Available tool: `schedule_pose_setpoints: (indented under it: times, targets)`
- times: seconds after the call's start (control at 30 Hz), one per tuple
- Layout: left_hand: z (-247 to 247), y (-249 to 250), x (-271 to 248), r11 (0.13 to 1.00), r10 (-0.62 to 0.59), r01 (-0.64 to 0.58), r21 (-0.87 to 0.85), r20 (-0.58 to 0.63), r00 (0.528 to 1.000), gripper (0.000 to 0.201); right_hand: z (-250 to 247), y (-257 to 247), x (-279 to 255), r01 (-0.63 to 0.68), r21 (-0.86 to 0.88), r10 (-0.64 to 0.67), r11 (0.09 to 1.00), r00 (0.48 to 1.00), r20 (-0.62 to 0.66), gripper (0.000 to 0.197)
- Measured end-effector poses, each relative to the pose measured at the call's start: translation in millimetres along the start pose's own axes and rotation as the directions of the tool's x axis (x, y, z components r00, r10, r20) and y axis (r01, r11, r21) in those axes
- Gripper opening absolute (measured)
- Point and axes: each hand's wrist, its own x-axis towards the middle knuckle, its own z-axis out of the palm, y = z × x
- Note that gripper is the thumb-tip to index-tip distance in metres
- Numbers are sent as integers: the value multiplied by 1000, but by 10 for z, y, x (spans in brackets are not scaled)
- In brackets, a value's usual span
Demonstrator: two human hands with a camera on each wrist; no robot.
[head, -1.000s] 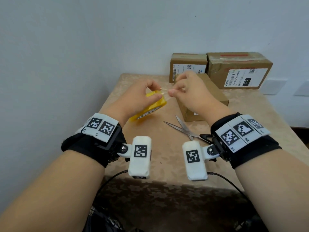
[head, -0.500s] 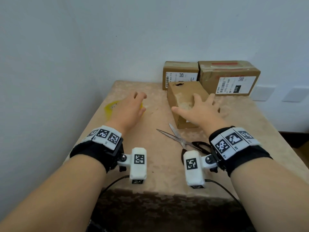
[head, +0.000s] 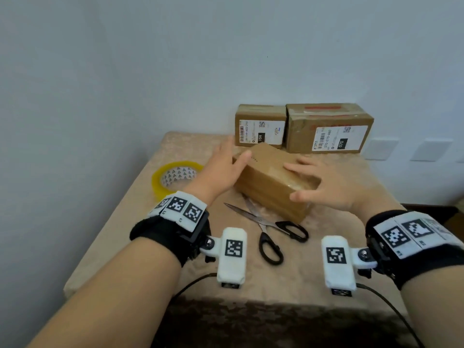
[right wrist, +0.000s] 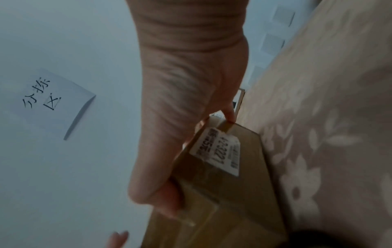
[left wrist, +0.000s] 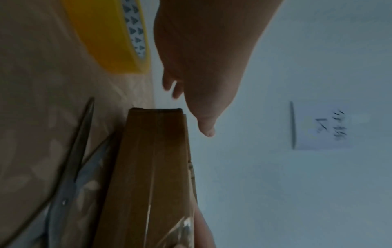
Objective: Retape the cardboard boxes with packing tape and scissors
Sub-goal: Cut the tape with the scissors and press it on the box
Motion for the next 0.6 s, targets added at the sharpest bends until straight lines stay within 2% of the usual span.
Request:
schedule_pose_setpoints:
  times: [0.03,0.1,0.2,0.3,0.33,0.4,0.47,0.53,0.6]
  targets:
    - [46,-11,12,997,-44,47,-64,35,998,57,-15,37,-33,6,-25,-6,1000,1000,-5,63]
    - [137,-44,55,993,-95,100,-66,69,993,51,-30,106,-53,9,30,-8,1000,999,-45,57]
    - [250,-28,117,996,-84,85,-17,67,994,35,18,183,-47,1,-33,-4,999,996,-86,60]
    - [286,9,150,997,-69,70,-42,22,997,20,108,230,15,-112,9,112,994,982,-151,60]
    - [304,14,150,995,-66,67,-75,12,998,14,136,232,48,-151,54,159,987,968,-196,55]
    - [349,20,147,994,-50,50,-101,1,999,9,171,203,123,-203,276,280,939,920,-275,40]
    - [379,28,148,999,-7,7,-42,-3,1000,1,217,164,198,-179,552,387,814,876,-287,36]
    - [343,13,142,1000,20,-21,15,23,1000,24,260,171,256,-165,626,446,762,835,-323,33]
    - [233,-35,128,997,55,-61,42,125,991,57,279,185,286,-154,597,458,787,794,-399,26]
